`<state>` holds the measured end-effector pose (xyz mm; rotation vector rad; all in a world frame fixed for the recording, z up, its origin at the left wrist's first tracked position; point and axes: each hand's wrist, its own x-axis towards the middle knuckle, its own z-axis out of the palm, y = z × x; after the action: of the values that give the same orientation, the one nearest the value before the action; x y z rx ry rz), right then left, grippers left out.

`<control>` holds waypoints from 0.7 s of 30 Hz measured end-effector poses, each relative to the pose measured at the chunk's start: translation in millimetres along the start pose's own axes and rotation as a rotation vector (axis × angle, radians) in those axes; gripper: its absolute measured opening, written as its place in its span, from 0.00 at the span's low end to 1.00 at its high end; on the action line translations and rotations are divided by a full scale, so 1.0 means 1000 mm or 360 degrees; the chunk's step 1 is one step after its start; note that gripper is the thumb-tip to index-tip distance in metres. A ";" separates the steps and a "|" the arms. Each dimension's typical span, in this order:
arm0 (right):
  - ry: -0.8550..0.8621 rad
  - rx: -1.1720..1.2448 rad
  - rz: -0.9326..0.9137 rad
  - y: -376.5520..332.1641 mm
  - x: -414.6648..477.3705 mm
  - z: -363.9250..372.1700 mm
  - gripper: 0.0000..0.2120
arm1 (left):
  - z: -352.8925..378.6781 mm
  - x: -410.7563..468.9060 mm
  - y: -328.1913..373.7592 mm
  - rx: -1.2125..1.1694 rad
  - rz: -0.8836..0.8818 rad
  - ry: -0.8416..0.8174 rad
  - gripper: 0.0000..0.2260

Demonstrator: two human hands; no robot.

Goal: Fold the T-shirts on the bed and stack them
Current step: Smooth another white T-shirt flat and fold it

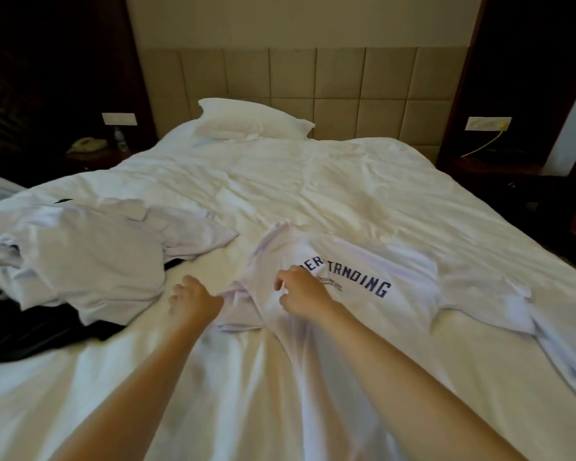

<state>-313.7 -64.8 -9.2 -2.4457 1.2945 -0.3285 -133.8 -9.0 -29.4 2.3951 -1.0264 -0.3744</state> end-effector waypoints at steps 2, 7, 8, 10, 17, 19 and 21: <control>-0.0063 -0.0051 -0.0071 -0.018 0.006 0.015 0.13 | -0.002 0.011 -0.017 -0.0305 -0.0227 -0.0282 0.26; -0.0177 -0.0140 -0.0003 -0.037 0.020 0.040 0.19 | 0.017 0.011 -0.026 -0.1067 -0.0564 -0.0611 0.13; -0.0207 -0.0161 0.0010 -0.037 0.021 0.042 0.22 | 0.023 0.012 -0.024 -0.1146 -0.0535 -0.0586 0.11; -0.0259 -0.0230 0.0034 -0.037 0.023 0.044 0.28 | 0.022 0.017 -0.014 -0.1328 -0.0394 -0.0457 0.04; 0.0056 0.0192 0.0022 -0.052 0.027 0.046 0.15 | -0.048 0.044 0.009 -0.0594 0.1006 0.0501 0.15; 0.0178 0.0164 -0.0072 -0.055 0.025 0.046 0.02 | -0.054 0.047 -0.010 -0.0312 0.1310 0.0568 0.17; 0.0180 0.0096 -0.0067 -0.054 0.023 0.049 0.05 | -0.051 0.045 -0.035 -0.0180 0.1408 0.0418 0.17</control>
<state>-242.8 -46.3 -30.9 -2.4372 1.2602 -0.5160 -60.7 -3.7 -8.3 1.6084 -1.7201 0.1919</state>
